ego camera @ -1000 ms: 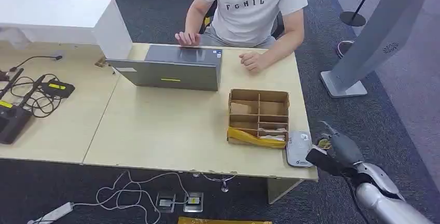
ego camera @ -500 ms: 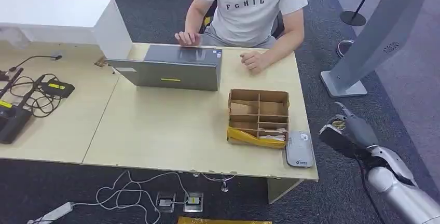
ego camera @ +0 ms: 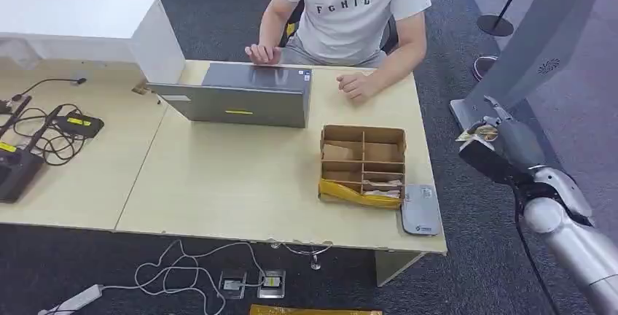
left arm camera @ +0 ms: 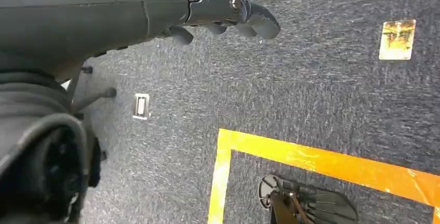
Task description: Pass the card to the sensor for recognition and then transmit it.
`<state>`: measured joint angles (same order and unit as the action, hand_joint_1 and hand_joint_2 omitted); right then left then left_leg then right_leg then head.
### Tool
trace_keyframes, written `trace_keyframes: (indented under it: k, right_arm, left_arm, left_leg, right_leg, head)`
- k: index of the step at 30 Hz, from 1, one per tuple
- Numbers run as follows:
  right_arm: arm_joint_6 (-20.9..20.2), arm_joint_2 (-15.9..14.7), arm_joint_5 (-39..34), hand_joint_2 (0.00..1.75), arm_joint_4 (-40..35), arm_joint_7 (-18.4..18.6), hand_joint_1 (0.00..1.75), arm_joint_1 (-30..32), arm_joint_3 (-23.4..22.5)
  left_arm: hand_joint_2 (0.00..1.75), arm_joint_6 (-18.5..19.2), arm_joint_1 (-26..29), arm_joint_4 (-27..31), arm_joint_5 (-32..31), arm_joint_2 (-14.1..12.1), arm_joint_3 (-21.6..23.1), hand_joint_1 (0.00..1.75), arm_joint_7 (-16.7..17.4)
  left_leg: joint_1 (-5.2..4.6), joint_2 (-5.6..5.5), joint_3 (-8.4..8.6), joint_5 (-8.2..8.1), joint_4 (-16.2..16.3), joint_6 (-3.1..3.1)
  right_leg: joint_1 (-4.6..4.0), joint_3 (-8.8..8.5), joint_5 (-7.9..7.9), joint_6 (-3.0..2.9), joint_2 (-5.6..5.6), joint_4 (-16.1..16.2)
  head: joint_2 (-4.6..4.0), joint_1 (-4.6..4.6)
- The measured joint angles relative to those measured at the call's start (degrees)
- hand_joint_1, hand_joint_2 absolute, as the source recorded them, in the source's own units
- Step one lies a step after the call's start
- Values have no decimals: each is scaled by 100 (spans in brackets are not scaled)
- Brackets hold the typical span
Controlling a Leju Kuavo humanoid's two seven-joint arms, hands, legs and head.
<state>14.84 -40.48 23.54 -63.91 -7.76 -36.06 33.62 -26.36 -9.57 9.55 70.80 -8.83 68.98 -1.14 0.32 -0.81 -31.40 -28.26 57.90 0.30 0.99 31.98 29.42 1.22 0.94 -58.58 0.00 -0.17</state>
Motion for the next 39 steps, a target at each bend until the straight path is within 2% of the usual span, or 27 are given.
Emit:
trace_keyframes:
  k: [6,17,32,39]
  right_arm:
    - [92,398,103,175,-24,42,175,-108,0]
    - [88,999,411,175,42,-162,175,-222,0]
    - [61,1399,754,175,247,-328,175,-338,-26]
    - [61,1487,800,175,328,-330,175,-360,-61]
  left_arm:
    - [0,31,-10,0,-57,15,2,0,-57]
    - [0,118,-16,0,-219,24,7,0,-74]
    - [0,127,-14,0,-238,28,11,0,-74]
    - [0,133,-13,0,-238,37,20,0,-74]
  left_leg:
    - [4,-5,-1,2,0,-3]
    - [3,-5,-1,3,0,-4]
    - [3,-4,-2,3,0,-4]
    - [3,-5,-2,3,0,-4]
  right_leg:
    - [-3,-1,0,0,5,0]
    - [-3,1,0,0,4,0]
    - [-3,3,0,0,3,0]
    - [-3,3,0,0,4,0]
  head:
    - [0,0]
    - [0,2]
    - [0,0]
    - [0,2]
